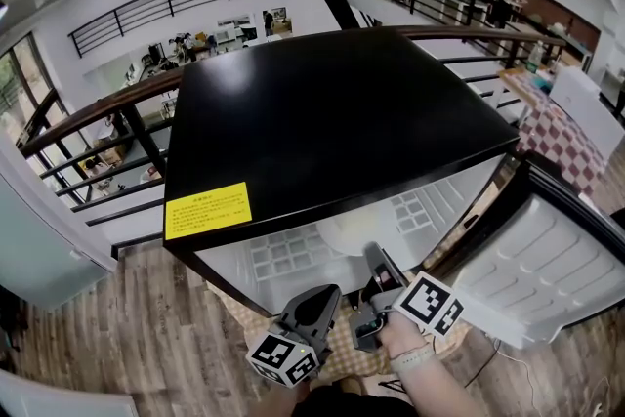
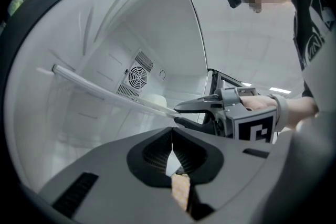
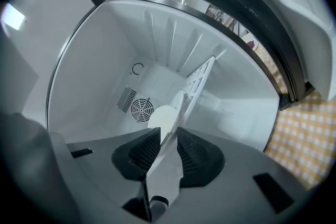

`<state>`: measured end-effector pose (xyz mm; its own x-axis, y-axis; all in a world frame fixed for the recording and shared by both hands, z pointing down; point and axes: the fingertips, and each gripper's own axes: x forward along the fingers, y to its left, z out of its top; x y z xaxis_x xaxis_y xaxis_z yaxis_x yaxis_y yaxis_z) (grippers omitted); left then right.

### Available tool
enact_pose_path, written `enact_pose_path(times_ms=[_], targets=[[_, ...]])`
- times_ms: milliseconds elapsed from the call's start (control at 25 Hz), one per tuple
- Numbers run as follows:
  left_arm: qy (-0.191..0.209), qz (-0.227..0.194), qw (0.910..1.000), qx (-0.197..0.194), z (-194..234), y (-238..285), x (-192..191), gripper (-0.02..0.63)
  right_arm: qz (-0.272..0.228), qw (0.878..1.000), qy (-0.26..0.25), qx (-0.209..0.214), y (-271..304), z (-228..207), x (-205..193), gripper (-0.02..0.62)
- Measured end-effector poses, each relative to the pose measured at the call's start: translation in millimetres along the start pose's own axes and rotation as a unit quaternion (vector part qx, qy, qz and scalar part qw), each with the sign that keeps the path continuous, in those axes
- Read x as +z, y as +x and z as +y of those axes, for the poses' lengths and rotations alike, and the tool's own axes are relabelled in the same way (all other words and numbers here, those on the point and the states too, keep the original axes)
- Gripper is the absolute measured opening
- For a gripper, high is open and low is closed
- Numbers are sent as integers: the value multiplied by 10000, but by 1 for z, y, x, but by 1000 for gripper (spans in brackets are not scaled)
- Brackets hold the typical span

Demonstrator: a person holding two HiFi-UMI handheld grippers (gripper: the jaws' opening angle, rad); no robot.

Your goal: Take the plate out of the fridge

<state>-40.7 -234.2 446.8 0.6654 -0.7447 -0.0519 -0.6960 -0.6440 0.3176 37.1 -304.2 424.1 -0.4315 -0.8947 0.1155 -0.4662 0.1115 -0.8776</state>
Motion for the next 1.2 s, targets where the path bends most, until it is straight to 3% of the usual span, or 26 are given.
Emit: enact_pose_path(times_ms=[80,240,640,800,1200], targets=[[12,-8,10000,-3,0,0,0,9,29,10000,58,20,-2,2,0,75],[31,-22,10000,-21,-2,0,1,9,-26,9990,428,122,-7,2,-2,63],[39,-43,10000,-22,-3,-1,4,9,71,9970,737,239,-23,6,-17,60],[41,1,10000,-28,-6,-2,3,9,40,9950,927,378,-15,4,-15,92],[15,4,10000,35,-6,-7,0,9,2,9886,1380,609,-26,12,-22,52]])
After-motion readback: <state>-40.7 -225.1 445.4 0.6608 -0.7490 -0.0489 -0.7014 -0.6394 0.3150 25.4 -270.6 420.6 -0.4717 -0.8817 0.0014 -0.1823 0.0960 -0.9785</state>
